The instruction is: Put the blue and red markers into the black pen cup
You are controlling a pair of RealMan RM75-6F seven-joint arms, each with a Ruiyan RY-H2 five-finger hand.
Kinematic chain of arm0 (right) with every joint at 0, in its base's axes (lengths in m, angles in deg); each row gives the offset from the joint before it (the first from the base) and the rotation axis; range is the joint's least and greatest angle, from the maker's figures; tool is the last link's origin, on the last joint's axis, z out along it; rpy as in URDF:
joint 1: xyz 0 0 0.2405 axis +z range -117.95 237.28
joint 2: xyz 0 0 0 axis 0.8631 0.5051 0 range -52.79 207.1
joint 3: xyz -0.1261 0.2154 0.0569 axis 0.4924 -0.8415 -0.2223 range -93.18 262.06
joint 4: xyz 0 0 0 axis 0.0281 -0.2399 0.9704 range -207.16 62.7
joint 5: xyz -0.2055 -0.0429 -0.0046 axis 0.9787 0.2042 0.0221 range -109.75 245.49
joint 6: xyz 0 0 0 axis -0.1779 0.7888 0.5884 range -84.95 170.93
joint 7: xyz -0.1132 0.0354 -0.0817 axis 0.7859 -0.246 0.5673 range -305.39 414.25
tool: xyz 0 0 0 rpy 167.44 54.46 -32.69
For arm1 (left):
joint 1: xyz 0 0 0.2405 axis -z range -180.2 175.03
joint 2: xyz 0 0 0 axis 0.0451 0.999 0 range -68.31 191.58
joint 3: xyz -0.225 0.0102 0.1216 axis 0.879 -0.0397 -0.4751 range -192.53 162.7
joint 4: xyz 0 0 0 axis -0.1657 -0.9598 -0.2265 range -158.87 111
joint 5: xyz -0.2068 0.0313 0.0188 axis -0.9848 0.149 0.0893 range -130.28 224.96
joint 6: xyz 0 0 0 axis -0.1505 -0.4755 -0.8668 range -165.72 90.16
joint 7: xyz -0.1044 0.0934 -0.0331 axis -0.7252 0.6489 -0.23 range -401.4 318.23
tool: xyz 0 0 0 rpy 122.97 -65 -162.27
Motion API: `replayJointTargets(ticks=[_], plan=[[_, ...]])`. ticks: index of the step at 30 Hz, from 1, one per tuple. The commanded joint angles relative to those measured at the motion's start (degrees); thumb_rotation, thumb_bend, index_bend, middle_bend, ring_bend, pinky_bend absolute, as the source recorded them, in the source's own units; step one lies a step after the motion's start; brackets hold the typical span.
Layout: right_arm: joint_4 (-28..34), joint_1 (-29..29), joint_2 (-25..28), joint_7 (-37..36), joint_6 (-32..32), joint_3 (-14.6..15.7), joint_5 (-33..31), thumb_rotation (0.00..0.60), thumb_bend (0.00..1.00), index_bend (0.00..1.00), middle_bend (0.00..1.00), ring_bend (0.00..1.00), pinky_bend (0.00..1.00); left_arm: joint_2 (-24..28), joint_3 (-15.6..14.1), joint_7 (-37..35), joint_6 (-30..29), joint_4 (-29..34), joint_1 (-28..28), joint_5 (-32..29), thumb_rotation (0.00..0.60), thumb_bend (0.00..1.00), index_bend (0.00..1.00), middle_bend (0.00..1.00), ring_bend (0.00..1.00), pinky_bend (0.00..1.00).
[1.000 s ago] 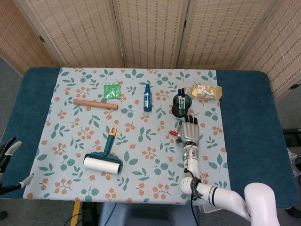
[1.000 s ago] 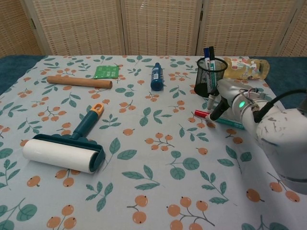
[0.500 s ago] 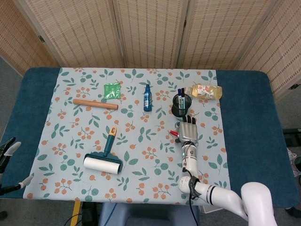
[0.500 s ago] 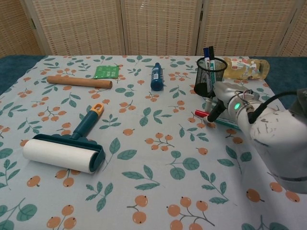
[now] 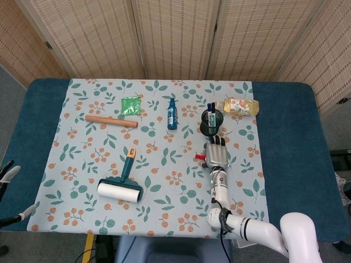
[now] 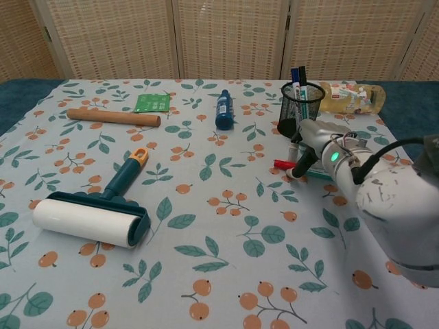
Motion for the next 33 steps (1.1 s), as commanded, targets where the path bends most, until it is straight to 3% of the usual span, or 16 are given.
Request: replayJointTargets(ticks=[1, 9, 13, 16, 20, 26, 33], plan=[[9.78, -2.02, 4.49, -1.71, -4.4, -0.91, 3.47, 0.6, 0.34, 0.62, 0.1, 0.0, 0.0, -0.2, -0.01, 0.45, 0.53, 0.05, 0.23, -0.05, 0.6, 0.21, 0.03, 0.0, 0.01, 0.27], [31.35, -5.85, 15.66, -3.68, -12.58, -5.61, 7.97, 0.6, 0.34, 0.63, 0.11, 0.0, 0.0, -0.94, -0.27, 3.02, 2.5, 0.94, 1.01, 0.17, 0.6, 0.21, 0.03, 0.0, 0.01, 0.27], [36.62, -6.42, 18.89, -6.64, -13.31, -9.19, 8.23, 0.6, 0.34, 0.63, 0.12, 0.0, 0.0, -1.15, -0.28, 3.8, 3.18, 1.28, 1.15, -0.24, 0.6, 0.21, 0.03, 0.0, 0.01, 0.27], [36.2, -5.97, 19.73, -10.09, -12.53, -11.53, 8.6, 0.6, 0.33, 0.63, 0.12, 0.0, 0.0, -1.21, -0.25, 4.11, 3.56, 1.49, 1.29, -0.44, 0.6, 0.21, 0.03, 0.0, 0.01, 0.27], [28.73, -4.62, 17.22, -19.36, -10.15, -14.08, 10.36, 0.6, 0.32, 0.63, 0.12, 0.0, 0.0, -1.26, -0.26, 4.37, 3.85, 1.61, 1.36, -0.59, 0.6, 0.21, 0.03, 0.0, 0.01, 0.27], [7.37, -0.98, 7.67, -39.42, -5.55, -16.19, 14.47, 0.6, 0.32, 0.63, 0.13, 0.0, 0.0, -1.35, 0.03, 4.05, 4.89, 1.27, 1.66, -1.8, 0.6, 0.21, 0.03, 0.0, 0.01, 0.27], [-11.56, 3.77, 0.95, -54.02, 0.01, -18.37, 16.56, 0.6, 0.32, 0.63, 0.13, 0.0, 0.0, -1.02, 0.44, 2.82, 5.34, 0.84, 1.64, -3.19, 0.6, 0.21, 0.02, 0.0, 0.01, 0.27]])
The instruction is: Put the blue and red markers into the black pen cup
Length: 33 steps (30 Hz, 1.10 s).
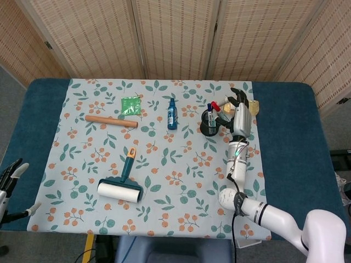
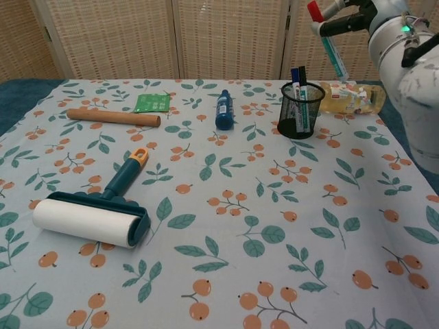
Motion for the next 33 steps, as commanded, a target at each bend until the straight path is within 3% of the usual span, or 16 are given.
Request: replayJointTargets(ticks=[1, 14, 21, 23, 27, 29, 33], plan=[[-14.41, 4.92, -6.94, -12.84, 6.14, -2.71, 2.59, 0.6, 0.32, 0.63, 0.13, 0.0, 0.0, 0.14, 0.02, -0.27, -0.09, 0.04, -0.1, -0.06, 0.6, 0.21, 0.02, 0.0, 0.01, 0.27], [-34.52, 15.44, -15.04, -23.08, 14.07, -4.45, 3.67, 0.6, 0.31, 0.63, 0.13, 0.0, 0.0, 0.66, 0.55, -2.25, -1.14, -0.62, -0.77, -0.99, 0.6, 0.21, 0.02, 0.0, 0.01, 0.27], [-39.04, 16.17, -16.47, -23.92, 14.17, -3.28, 4.72, 0.6, 0.29, 0.63, 0.11, 0.0, 0.0, 0.67, 0.72, -2.25, -1.13, -0.69, -0.89, -1.25, 0.6, 0.21, 0.02, 0.0, 0.01, 0.27], [-39.3, 15.79, -16.42, -23.05, 14.48, -2.66, 4.88, 0.6, 0.27, 0.56, 0.08, 0.0, 0.0, 0.59, 0.74, -2.04, -1.04, -0.59, -0.82, -1.15, 0.6, 0.21, 0.02, 0.0, 0.01, 0.27], [-37.67, 14.34, -15.35, -20.78, 14.63, -1.46, 5.21, 0.6, 0.22, 0.17, 0.0, 0.0, 0.0, 0.42, 0.79, -1.59, -0.96, -0.51, -0.77, -1.07, 0.6, 0.21, 0.02, 0.0, 0.01, 0.27], [-35.5, 13.01, -14.24, -19.11, 13.54, -0.53, 5.83, 0.6, 0.19, 0.04, 0.0, 0.0, 0.0, 0.34, 0.82, -1.47, -0.74, -0.59, -0.68, -1.12, 0.6, 0.21, 0.02, 0.0, 0.01, 0.27], [-27.42, 9.02, -10.53, -16.79, 9.36, 0.73, 7.34, 0.6, 0.18, 0.0, 0.0, 0.0, 0.0, 0.26, 0.92, -1.35, -0.42, -0.72, -0.54, -1.29, 0.6, 0.21, 0.02, 0.0, 0.01, 0.27]])
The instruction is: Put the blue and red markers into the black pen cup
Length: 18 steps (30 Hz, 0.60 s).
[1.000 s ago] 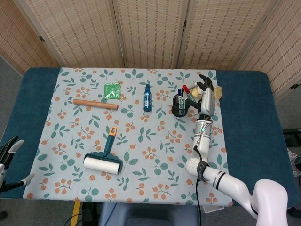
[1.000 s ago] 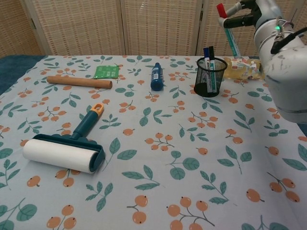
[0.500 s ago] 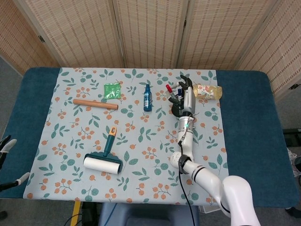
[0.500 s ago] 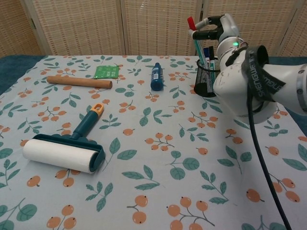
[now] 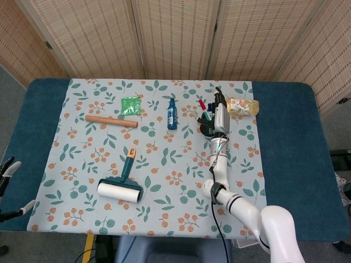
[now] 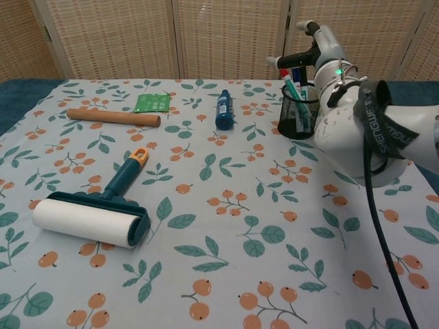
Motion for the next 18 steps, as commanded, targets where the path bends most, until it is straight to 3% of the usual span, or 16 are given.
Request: replayJointTargets(ticks=[1, 4, 11, 14, 18], plan=[[9.47, -4.91, 4.62, 2.97, -4.91, 1.94, 2.14, 0.6, 0.18, 0.0, 0.0, 0.0, 0.0, -0.06, 0.08, 0.16, 0.1, -0.02, 0.05, -0.1, 0.6, 0.21, 0.02, 0.0, 0.01, 0.27], [21.51, -10.34, 10.41, 6.59, -9.91, 4.52, 5.1, 0.6, 0.16, 0.0, 0.0, 0.0, 0.0, -0.35, 0.02, 0.92, 0.45, 0.03, 0.22, 0.06, 0.6, 0.21, 0.02, 0.0, 0.01, 0.27], [61.16, -26.61, 33.89, 21.63, -18.94, 14.87, 14.12, 0.6, 0.16, 0.0, 0.0, 0.0, 0.0, -1.37, -0.1, 4.93, 1.92, 1.15, 0.76, 0.03, 0.6, 0.21, 0.02, 0.0, 0.01, 0.27], [71.36, -32.87, 43.02, 23.83, -20.84, 20.75, 19.34, 0.6, 0.16, 0.0, 0.0, 0.0, 0.0, -1.83, -0.04, 7.11, 2.5, 1.84, 0.89, -0.32, 0.6, 0.21, 0.02, 0.0, 0.01, 0.27], [74.82, -39.13, 51.75, 26.22, -22.0, 28.47, 24.91, 0.6, 0.16, 0.0, 0.0, 0.0, 0.0, -2.01, 0.14, 8.98, 2.4, 2.9, 0.79, -0.57, 0.6, 0.21, 0.02, 0.0, 0.01, 0.27]])
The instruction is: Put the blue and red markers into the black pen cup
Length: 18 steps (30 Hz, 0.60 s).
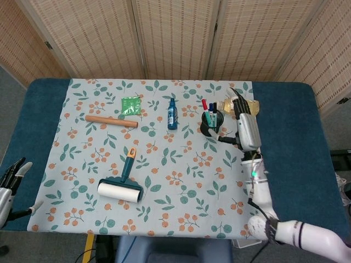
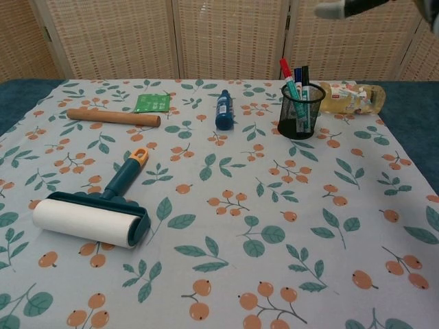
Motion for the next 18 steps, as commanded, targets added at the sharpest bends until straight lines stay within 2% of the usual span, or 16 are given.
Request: replayJointTargets(ticks=[1, 5, 7, 12, 18], plan=[[12.1, -14.39, 18.33, 8.82, -5.91, 14.52, 11.68, 0.6, 0.16, 0.0, 0.0, 0.0, 0.0, -0.18, 0.2, 1.41, -0.2, 0.92, -0.16, -0.31, 0.6, 0.21, 0.02, 0.0, 0.01, 0.27], [8.3, -19.21, 21.41, 13.21, -8.46, 20.21, 15.1, 0.6, 0.16, 0.0, 0.0, 0.0, 0.0, -0.24, 0.3, 3.75, -0.14, 2.05, -0.43, -0.88, 0.6, 0.21, 0.02, 0.0, 0.01, 0.27], [5.9, -20.82, 21.22, 14.38, -9.69, 21.51, 15.66, 0.6, 0.17, 0.0, 0.0, 0.0, 0.0, -0.4, 0.42, 4.68, 0.19, 2.26, -0.36, -1.24, 0.6, 0.21, 0.02, 0.0, 0.01, 0.27], [-1.56, -24.64, 17.88, 14.79, -13.79, 22.81, 16.44, 0.6, 0.18, 0.0, 0.0, 0.0, 0.0, -1.2, 0.73, 7.24, 1.98, 2.41, 0.26, -2.44, 0.6, 0.21, 0.02, 0.0, 0.01, 0.27], [-6.94, -26.82, 16.03, 13.63, -14.0, 22.77, 14.76, 0.6, 0.19, 0.0, 0.0, 0.0, 0.0, -2.11, 1.26, 9.76, 4.0, 2.42, 1.09, -4.0, 0.6, 0.21, 0.02, 0.0, 0.01, 0.27]])
